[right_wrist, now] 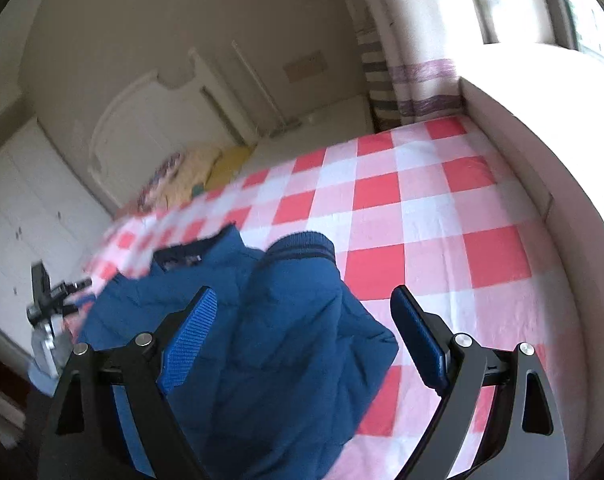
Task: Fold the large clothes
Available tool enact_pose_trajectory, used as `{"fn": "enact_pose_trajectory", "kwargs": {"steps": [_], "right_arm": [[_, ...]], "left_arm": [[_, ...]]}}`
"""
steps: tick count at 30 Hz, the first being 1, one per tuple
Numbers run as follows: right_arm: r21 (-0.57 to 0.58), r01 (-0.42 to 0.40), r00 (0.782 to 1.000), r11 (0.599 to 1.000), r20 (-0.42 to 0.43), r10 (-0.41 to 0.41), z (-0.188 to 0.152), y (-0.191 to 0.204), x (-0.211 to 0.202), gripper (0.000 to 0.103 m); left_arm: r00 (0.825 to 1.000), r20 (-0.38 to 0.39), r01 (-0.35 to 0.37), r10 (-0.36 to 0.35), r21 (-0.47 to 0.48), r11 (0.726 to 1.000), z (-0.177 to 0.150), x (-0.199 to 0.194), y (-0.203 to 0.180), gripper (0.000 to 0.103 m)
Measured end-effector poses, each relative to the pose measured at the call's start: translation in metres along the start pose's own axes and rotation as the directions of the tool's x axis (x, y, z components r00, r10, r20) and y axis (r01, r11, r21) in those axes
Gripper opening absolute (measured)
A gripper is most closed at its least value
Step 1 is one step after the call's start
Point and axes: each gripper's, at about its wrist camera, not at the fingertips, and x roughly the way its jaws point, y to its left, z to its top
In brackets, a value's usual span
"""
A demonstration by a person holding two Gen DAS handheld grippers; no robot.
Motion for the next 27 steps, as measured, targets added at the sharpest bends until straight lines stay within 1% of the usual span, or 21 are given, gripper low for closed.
{"fn": "enact_pose_trajectory", "kwargs": {"steps": [4,7,8,9,10,11,12,13,15,17,18,20,21,23,24,25,26,27], "right_arm": [[-0.042,-0.029,0.996,0.999,-0.084,0.026,-0.002,0.006,0.028,0.086],[-0.062,-0.029,0.991,0.998,-0.133,0.02,-0.005,0.009,0.047,0.086],[-0.072,-0.024,0.991,0.997,-0.13,0.014,-0.006,0.011,0.05,0.083],[-0.085,-0.025,0.993,0.996,-0.116,0.015,-0.007,0.014,0.048,0.063],[-0.112,-0.01,0.997,0.994,-0.077,0.002,-0.008,0.018,0.043,0.053],[-0.14,0.013,0.999,0.99,-0.038,-0.019,-0.008,0.023,0.037,0.033],[-0.193,0.042,0.999,0.98,0.03,-0.037,-0.011,0.034,0.024,0.024],[-0.23,0.062,0.996,0.971,0.075,-0.046,-0.013,0.045,0.013,0.02],[-0.262,0.082,0.991,0.962,0.124,-0.051,-0.011,0.065,-0.008,0.016],[-0.285,0.081,0.985,0.955,0.168,-0.034,-0.001,0.078,-0.027,0.015],[-0.293,0.081,0.983,0.953,0.182,-0.027,0.008,0.082,-0.033,0.015],[-0.288,0.11,0.98,0.951,0.193,-0.054,0.028,0.083,-0.028,0.015],[-0.277,0.121,0.98,0.953,0.184,-0.072,0.033,0.08,-0.019,0.015],[-0.236,0.135,0.987,0.963,0.117,-0.109,0.04,0.066,0.013,0.015],[-0.217,0.158,0.987,0.963,0.062,-0.148,0.039,0.056,0.039,0.015],[-0.215,0.193,0.981,0.957,0.012,-0.195,0.033,0.047,0.063,0.016],[-0.211,0.213,0.973,0.954,-0.038,-0.226,0.025,0.037,0.084,0.017],[-0.18,0.2,0.973,0.963,-0.077,-0.216,0.015,0.025,0.102,0.018]], "left_arm": [[0.997,-0.071,-0.001,0.007,0.088,0.996,0.001,0.025,-0.013,0.082],[0.992,-0.127,0.007,0.009,0.121,0.993,0.004,0.041,-0.019,0.082],[0.99,-0.139,0.011,0.007,0.128,0.992,0.006,0.046,-0.02,0.08],[0.989,-0.147,0.017,0.004,0.136,0.991,0.006,0.048,-0.022,0.058],[0.989,-0.145,0.025,-0.003,0.155,0.988,0.006,0.048,-0.025,0.036],[0.993,-0.117,0.014,0.006,0.172,0.985,0.004,0.043,-0.029,0.025],[0.997,-0.083,0.009,0.006,0.183,0.983,0.004,0.036,-0.033,0.016],[1.0,-0.028,-0.007,0.013,0.206,0.979,-0.001,0.021,-0.039,0.015],[0.999,0.047,-0.023,0.013,0.226,0.974,-0.003,-0.006,-0.052,0.014],[0.996,0.089,-0.017,-0.005,0.246,0.969,0.004,-0.03,-0.064,0.014],[0.995,0.1,-0.025,-0.001,0.258,0.966,0.009,-0.036,-0.07,0.014],[0.991,0.126,-0.081,0.048,0.272,0.959,0.026,-0.037,-0.083,0.014],[0.99,0.123,-0.106,0.075,0.271,0.957,0.033,-0.031,-0.086,0.015],[0.986,0.082,-0.161,0.145,0.242,0.957,0.046,0.0,-0.084,0.019],[0.984,0.054,-0.179,0.171,0.222,0.958,0.049,0.019,-0.08,0.02],[0.982,0.012,-0.187,0.189,0.198,0.962,0.048,0.043,-0.074,0.021],[0.975,-0.011,-0.214,0.22,0.188,0.959,0.043,0.064,-0.067,0.028],[0.96,-0.037,-0.263,0.276,0.206,0.943,0.032,0.089,-0.064,0.035]]}}
